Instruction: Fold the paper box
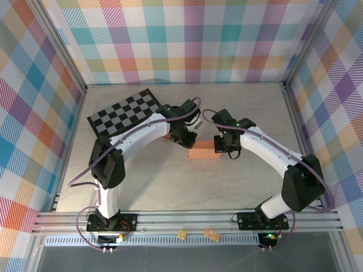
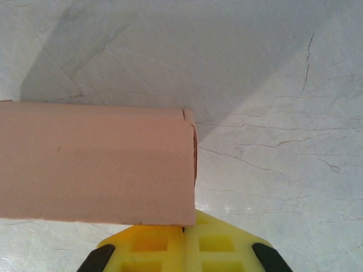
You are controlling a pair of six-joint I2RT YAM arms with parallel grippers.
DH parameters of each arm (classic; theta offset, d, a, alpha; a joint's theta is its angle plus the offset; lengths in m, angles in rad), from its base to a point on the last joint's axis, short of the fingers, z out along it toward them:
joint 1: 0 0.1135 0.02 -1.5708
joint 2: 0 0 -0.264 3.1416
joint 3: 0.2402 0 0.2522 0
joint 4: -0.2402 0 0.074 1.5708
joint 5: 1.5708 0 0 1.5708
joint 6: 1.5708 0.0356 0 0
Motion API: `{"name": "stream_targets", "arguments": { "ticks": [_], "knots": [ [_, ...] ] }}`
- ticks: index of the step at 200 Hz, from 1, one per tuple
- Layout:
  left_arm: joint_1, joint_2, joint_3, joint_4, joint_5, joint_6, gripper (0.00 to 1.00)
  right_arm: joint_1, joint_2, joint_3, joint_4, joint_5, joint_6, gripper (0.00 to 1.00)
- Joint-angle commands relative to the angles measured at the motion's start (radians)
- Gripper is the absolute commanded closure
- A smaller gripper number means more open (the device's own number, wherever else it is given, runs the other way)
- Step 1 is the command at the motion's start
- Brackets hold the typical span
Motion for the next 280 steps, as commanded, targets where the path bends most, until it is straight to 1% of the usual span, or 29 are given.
{"name": "stream_targets", "arguments": {
  "ticks": [1,26,44,56,70,101,124,141,160,206,230,251,263,280],
  "knots": [
    [0.007,0.011,0.047,-0.037,0.075,-0.058,0.85,0.007,0.022,0.032,-0.046,-0.041,0.009,1.00],
    [0.010,0.016,0.055,-0.055,0.098,-0.091,0.84,0.007,0.034,0.052,-0.063,-0.055,0.003,1.00],
    [0.009,0.018,0.073,-0.086,0.082,-0.097,0.69,0.007,0.036,0.050,-0.066,-0.063,0.003,1.00],
    [0.010,0.011,0.064,-0.081,0.071,-0.088,0.65,0.007,0.037,0.048,-0.066,-0.065,0.002,1.00],
    [0.010,0.003,0.049,-0.070,0.054,-0.080,0.63,0.007,0.037,0.045,-0.062,-0.069,0.002,1.00],
    [0.009,0.004,0.041,-0.044,0.038,-0.074,0.64,0.007,0.040,0.050,-0.066,-0.072,0.003,1.00],
    [0.003,-0.031,0.013,-0.056,-0.051,-0.048,0.63,0.006,0.049,0.060,-0.078,-0.077,0.003,1.00],
    [0.003,-0.083,-0.039,-0.022,-0.100,-0.037,0.58,0.006,0.049,0.063,-0.085,-0.082,0.002,1.00],
    [0.005,-0.099,-0.069,0.000,-0.103,-0.024,0.53,0.006,0.050,0.066,-0.091,-0.083,0.001,1.00],
    [0.032,-0.056,-0.056,0.027,-0.078,-0.016,0.56,0.005,0.051,0.074,-0.097,-0.091,-0.005,1.00],
    [0.039,-0.021,-0.025,0.007,-0.061,0.001,0.62,0.004,0.050,0.080,-0.104,-0.091,-0.008,1.00],
    [0.038,-0.026,-0.050,0.021,-0.055,0.002,0.66,0.001,0.052,0.082,-0.104,-0.106,-0.009,1.00],
    [0.038,-0.032,-0.063,0.024,-0.063,0.010,0.67,0.000,0.056,0.083,-0.105,-0.117,-0.011,1.00],
    [0.036,-0.044,-0.086,0.033,-0.078,0.026,0.65,-0.001,0.062,0.086,-0.108,-0.132,-0.014,1.00]
  ]
}}
